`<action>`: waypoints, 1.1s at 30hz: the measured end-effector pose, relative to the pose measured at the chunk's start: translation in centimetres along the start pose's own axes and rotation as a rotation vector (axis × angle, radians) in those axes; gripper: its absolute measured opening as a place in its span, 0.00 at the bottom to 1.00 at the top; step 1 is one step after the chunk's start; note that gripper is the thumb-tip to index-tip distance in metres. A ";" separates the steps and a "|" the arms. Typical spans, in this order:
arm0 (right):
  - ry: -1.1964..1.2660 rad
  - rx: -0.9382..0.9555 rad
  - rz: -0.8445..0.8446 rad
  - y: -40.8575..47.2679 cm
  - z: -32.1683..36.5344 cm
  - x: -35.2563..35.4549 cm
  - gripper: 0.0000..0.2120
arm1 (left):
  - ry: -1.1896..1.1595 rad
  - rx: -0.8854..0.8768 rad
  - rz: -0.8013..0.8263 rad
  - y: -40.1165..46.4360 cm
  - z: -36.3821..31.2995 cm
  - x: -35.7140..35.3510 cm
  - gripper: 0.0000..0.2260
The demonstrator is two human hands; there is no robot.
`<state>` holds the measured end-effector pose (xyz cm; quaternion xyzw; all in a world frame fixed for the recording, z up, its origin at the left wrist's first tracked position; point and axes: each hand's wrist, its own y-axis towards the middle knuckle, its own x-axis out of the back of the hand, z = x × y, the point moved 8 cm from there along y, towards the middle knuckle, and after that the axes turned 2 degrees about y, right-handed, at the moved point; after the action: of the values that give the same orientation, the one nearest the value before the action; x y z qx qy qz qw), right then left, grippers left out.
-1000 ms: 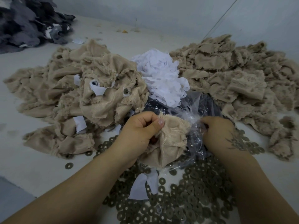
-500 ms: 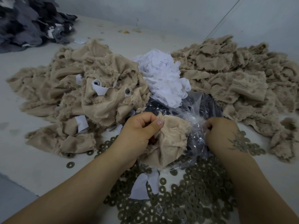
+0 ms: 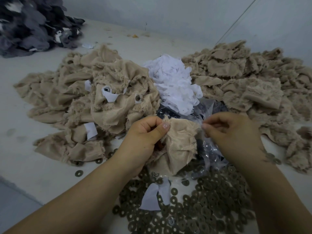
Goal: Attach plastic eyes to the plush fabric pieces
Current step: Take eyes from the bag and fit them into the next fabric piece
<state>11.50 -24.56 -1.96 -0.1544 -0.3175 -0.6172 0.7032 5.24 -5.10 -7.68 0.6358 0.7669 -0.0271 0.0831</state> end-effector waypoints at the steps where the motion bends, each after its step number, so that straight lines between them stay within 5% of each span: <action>1: -0.011 -0.007 0.055 -0.1 0.1 -0.3 0.11 | -0.011 -0.001 -0.002 0.0 0.0 0.1 0.14; 7: 0.172 -0.094 0.344 -1.4 0.3 -2.5 0.08 | -0.051 -0.009 0.031 -0.2 0.2 -0.1 0.14; 15: 0.440 -0.012 0.325 -1.6 0.9 -4.7 0.13 | -0.008 -0.056 0.058 -0.2 -0.5 -0.8 0.15; 22: 0.647 0.038 0.129 -1.7 1.5 -4.5 0.25 | 0.011 -0.075 0.054 -0.3 -0.8 -1.3 0.09; 33: 0.748 -0.070 0.148 -1.8 -0.2 -5.7 0.15 | 0.100 -0.164 0.077 -0.5 -2.3 -1.8 0.10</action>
<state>9.65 -20.63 -6.09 0.0348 -0.0057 -0.5889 0.8075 4.90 -6.61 -5.14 0.6564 0.7447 0.0708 0.0976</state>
